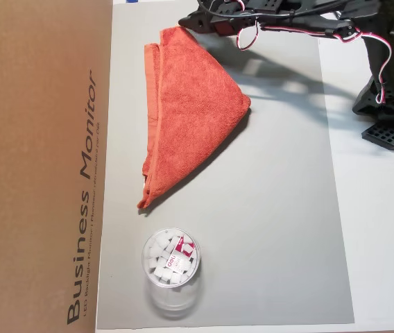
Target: Fold the blanket.
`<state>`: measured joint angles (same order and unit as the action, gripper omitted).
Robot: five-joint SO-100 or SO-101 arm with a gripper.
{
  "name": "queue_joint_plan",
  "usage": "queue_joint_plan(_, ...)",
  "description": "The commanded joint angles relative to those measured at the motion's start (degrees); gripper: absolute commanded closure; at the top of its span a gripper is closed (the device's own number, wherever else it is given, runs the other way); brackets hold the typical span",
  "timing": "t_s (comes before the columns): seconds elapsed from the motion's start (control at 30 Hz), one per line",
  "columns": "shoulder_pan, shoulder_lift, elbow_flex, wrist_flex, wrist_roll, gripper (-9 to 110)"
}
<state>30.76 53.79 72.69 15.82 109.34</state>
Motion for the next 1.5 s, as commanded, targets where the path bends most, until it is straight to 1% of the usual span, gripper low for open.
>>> queue_joint_plan(0.0, 0.7, 7.8, 0.5, -0.5, -0.3, 92)
queue_joint_plan(0.23, 0.9, 17.6, 5.4, -0.2, -1.1, 92)
queue_joint_plan(0.43, 0.8, 25.4, 12.3, -1.0, -14.5, 92)
queue_joint_plan(0.63, -0.3, 30.7, 16.4, -0.8, -20.5, 93)
queue_joint_plan(0.7, -0.4, 32.4, 17.0, -0.3, -21.7, 96)
queue_joint_plan(0.77, -1.1, 34.0, 17.9, -0.3, -22.6, 100)
queue_joint_plan(0.83, -1.8, 35.6, 18.8, -0.3, -22.9, 102)
queue_joint_plan(1.47, -13.7, 57.7, 36.6, -0.1, -23.6, 102)
